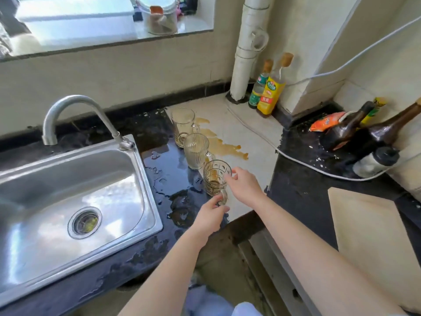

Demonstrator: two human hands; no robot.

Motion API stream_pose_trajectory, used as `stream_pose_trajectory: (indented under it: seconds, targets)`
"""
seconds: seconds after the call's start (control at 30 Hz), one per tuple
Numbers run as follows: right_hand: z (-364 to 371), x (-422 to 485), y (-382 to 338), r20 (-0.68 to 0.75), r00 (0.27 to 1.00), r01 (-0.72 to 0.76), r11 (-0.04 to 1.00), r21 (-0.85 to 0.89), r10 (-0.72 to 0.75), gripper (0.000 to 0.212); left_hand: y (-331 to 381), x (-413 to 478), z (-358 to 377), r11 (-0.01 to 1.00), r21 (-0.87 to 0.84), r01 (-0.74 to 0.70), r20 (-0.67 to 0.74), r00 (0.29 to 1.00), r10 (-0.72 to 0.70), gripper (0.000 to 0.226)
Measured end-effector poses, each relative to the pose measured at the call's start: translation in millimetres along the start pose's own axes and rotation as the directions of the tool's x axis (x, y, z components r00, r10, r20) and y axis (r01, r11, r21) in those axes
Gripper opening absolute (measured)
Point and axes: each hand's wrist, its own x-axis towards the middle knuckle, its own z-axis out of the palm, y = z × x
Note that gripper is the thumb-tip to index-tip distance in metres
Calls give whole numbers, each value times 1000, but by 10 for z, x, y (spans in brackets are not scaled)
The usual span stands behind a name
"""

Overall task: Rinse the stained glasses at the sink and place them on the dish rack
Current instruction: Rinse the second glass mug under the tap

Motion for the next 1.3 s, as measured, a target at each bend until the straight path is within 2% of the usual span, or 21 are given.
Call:
stream_pose_trajectory:
  seconds: [0.07, 0.13, 0.23, 0.33, 0.47, 0.53, 0.7, 0.83, 0.93, 1.03, 1.13, 1.2, 1.3]
  targets:
    - [20, 111, -53, -26, 1000, 2, 999, -38, -3, 27, 44, 22, 5, 996, -62, 68, 59, 996, -64, 49]
    - [17, 184, -101, -66, 998, -3, 996, -88, -2, 25, 87, 31, -23, 991, -94, 91, 87, 993, -83, 38]
    - [22, 196, -183, -98, 995, -14, 994, -111, 3, 34, 88, 67, -117, 994, -101, 45, 105, 994, -35, 22]
    - [96, 113, -306, -104, 994, -38, 996, -80, 29, 32, -6, 41, -328, 995, -77, -59, 85, 994, 66, 7]
    - [333, -10, -698, -87, 996, -34, 999, -23, 32, 34, -152, -107, -852, 961, 13, -278, -25, 960, 278, 18]
    - [533, -19, -1003, -80, 997, 9, 1000, -12, -10, 35, -201, -169, -1188, 945, 50, -323, -93, 941, 327, 21]
    - [1147, -21, -1806, 0, 996, 94, 993, 65, -94, 39, -323, -289, -2174, 952, -30, -305, -211, 933, 292, 15]
    - [1585, 183, -2316, 108, 987, 108, 991, 74, -116, 41, -406, -265, -2970, 951, -135, -278, -268, 934, 235, 23]
    - [1778, 526, -2545, 68, 987, 149, 987, -51, -146, 29, -522, -156, -3392, 957, -149, -250, -264, 942, 205, 20]
    - [1893, 908, -2670, -13, 982, 181, 957, -227, -188, 35, -603, -45, -3616, 956, -176, -236, -251, 949, 188, 18]
    - [2024, 1199, -2743, 29, 983, 175, 886, -429, -181, 40, -628, 58, -3728, 950, -200, -238, -269, 946, 181, 16]
    - [2079, 1301, -2787, 47, 982, 180, 830, -529, -183, 32, -620, 112, -3770, 948, -216, -236, -274, 946, 173, 19]
    - [2068, 1357, -2837, 31, 970, 192, 689, -699, -240, 20, -583, 166, -3795, 945, -223, -239, -284, 943, 171, 30]
